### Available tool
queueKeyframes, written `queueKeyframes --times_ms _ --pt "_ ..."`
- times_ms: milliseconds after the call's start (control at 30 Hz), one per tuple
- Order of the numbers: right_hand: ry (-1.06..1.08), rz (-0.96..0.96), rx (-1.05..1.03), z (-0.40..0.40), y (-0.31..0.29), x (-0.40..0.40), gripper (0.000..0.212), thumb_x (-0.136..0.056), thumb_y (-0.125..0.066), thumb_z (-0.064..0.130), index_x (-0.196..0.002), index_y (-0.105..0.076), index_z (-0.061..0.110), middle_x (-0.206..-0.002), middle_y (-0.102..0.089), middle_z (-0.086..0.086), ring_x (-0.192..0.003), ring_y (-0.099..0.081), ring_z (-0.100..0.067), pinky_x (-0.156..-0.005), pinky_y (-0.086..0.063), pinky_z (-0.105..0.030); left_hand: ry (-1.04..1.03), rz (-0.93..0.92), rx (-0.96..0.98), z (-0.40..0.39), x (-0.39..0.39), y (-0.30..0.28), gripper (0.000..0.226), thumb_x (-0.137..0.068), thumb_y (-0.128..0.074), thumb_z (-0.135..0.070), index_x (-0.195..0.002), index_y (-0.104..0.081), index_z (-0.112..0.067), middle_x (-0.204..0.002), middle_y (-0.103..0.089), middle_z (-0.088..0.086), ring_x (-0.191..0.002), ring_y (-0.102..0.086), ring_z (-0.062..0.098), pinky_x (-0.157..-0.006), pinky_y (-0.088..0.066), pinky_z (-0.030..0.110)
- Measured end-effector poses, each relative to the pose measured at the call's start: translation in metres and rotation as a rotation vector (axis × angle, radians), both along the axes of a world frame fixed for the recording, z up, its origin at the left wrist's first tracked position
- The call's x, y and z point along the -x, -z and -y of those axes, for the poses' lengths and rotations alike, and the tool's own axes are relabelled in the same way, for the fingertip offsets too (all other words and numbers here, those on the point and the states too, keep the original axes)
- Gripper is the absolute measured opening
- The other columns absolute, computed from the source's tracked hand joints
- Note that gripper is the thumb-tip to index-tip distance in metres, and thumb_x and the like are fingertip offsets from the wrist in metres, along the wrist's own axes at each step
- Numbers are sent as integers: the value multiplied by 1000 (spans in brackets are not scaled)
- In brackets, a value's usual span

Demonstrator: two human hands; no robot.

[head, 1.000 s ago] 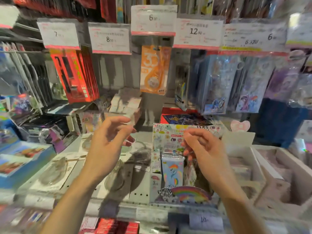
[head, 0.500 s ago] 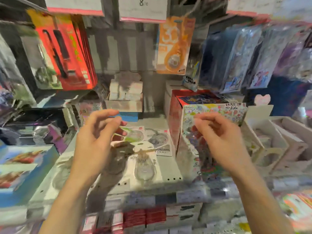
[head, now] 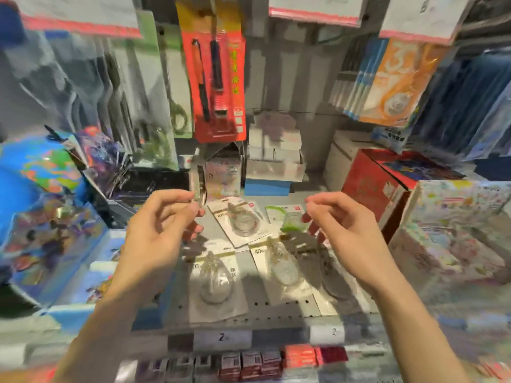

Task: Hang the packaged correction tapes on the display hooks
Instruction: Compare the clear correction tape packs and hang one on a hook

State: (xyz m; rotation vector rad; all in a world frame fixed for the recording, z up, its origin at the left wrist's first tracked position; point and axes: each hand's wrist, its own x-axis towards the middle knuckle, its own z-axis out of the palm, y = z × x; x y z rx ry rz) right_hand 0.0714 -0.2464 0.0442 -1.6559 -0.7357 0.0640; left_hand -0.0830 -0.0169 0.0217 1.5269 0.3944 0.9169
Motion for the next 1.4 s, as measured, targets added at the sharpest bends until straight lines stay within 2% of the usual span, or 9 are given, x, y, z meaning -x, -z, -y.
queueKeyframes --times_ms 400,500,567,667,800,967,1100,1233,1400 --pt "-94 -10 256 -57 44 -75 26 -75 -63 59 -97 -69 47 -84 -76 7 -76 -73 -21 -68 -59 -42 8 -312 -232 -13 -53 14 26 -78 -63 -46 -101 -62 -36 -78 -73 -19 -63 -66 0 -64 -52 19" --pt "-125 -61 353 -74 54 -95 25 -72 -60 56 -94 -68 50 -77 -74 20 -68 -70 -8 -54 -53 -28 58 -478 -241 -20 -69 19 23 -87 -67 -34 -108 -58 -37 -92 -73 -9 -80 -71 16 -77 -60 41" --pt "-124 -20 430 -82 57 -101 24 -70 -54 58 -90 -66 51 -80 -70 30 -67 -66 2 -48 -44 -12 119 -607 -274 -24 -78 24 29 -94 -69 -28 -118 -53 -34 -108 -66 -2 -93 -69 22 -75 -57 34" --pt "-139 65 477 -91 61 -105 20 -78 -57 55 -83 -68 39 -84 -72 18 -74 -67 0 -63 -50 -15 203 -634 -402 -30 -90 36 27 -100 -63 -19 -123 -50 -24 -117 -58 9 -101 -64 25 -81 -52 27" --pt "-157 127 655 -105 66 -109 29 -87 -58 63 -97 -68 38 -92 -68 20 -82 -64 3 -67 -46 -19 210 -731 -362 -38 -100 46 42 -98 -66 -31 -135 -46 -30 -113 -51 -20 -100 -61 0 -73 -50 15" --pt "-145 54 706 -116 68 -105 36 -81 -63 73 -102 -64 43 -90 -66 23 -76 -64 6 -53 -42 -9 145 -740 -248 -46 -111 55 55 -93 -73 -26 -140 -45 -29 -132 -54 1 -108 -66 20 -73 -57 25" --pt "-124 22 678 -120 69 -104 45 -80 -74 61 -114 -64 35 -91 -68 17 -78 -66 2 -55 -45 -12 154 -727 -206 -49 -111 56 79 -88 -80 -31 -150 -32 -34 -145 -43 2 -113 -62 18 -95 -55 31" --pt "-104 -97 558 -119 64 -102 41 -75 -85 51 -109 -64 40 -88 -72 12 -78 -69 -1 -56 -49 -11 130 -640 -156 -45 -108 46 103 -76 -90 -31 -156 -24 -34 -146 -46 -10 -107 -64 8 -69 -48 7" --pt "-401 -418 242 -107 43 -105 9 -91 -76 15 -98 -82 18 -89 -82 -2 -74 -78 -14 -56 -58 -21 190 -413 -97 -37 -107 32 69 -71 -93 -15 -114 -53 -50 -94 -74 -36 -85 -73 -7 -63 -55 10"
